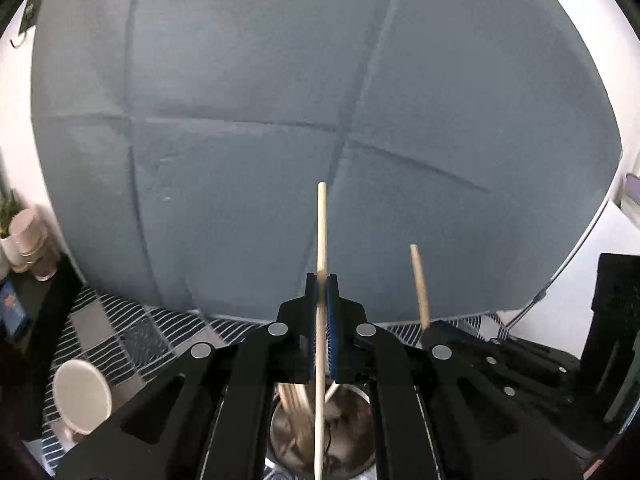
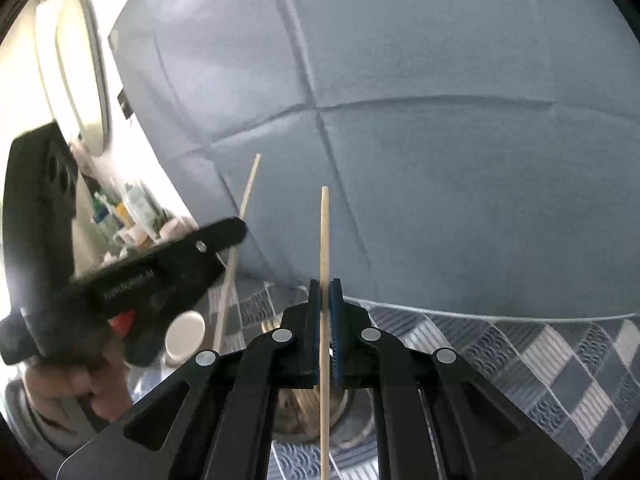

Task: Organize utensils
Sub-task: 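Lift the left tool's chopstick over the holder while the right tool carries its own, then lower the left tool's chopstick into the holder and open while the right tool releases its own, then move both open tools back down toward the last two chopsticks on the cloth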

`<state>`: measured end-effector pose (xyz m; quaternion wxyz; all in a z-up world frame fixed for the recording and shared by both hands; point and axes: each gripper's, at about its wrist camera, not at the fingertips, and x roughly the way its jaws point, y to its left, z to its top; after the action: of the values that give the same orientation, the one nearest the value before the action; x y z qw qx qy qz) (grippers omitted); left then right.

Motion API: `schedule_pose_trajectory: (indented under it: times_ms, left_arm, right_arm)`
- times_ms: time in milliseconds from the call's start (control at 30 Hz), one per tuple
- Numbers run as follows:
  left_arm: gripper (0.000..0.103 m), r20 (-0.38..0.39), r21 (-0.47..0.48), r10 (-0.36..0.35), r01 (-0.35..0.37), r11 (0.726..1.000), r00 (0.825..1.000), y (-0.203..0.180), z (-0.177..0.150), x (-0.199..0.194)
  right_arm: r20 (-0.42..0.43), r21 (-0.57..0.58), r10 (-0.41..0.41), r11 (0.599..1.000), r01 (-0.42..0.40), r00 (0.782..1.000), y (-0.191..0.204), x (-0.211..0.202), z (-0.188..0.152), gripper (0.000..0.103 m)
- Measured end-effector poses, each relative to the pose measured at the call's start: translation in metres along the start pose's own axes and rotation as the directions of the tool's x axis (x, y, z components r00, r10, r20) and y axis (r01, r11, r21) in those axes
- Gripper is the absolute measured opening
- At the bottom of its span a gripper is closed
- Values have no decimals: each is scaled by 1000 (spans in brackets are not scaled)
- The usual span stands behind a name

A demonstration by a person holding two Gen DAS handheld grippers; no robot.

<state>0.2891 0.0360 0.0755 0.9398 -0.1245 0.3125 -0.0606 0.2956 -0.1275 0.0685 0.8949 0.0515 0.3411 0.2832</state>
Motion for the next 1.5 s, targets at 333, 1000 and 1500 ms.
schedule_pose_trajectory:
  times_ms: [333,1000,1500]
  left_arm:
    - [5,26,-3,-60,60,998,998,14,-24,32]
    - [46,88,18,-62,61,998,994,13,-66,-4]
    - [73,-3,74,-45,45,996,999,10,-142,-52]
  right_arm:
    - [85,-2,123,992,-124,989,-5,38,4,5]
    - [38,43,-14,999,12,999,-36,10,-46,49]
    - [-141,151,-231,956,251,963,-66,-42,-136,77]
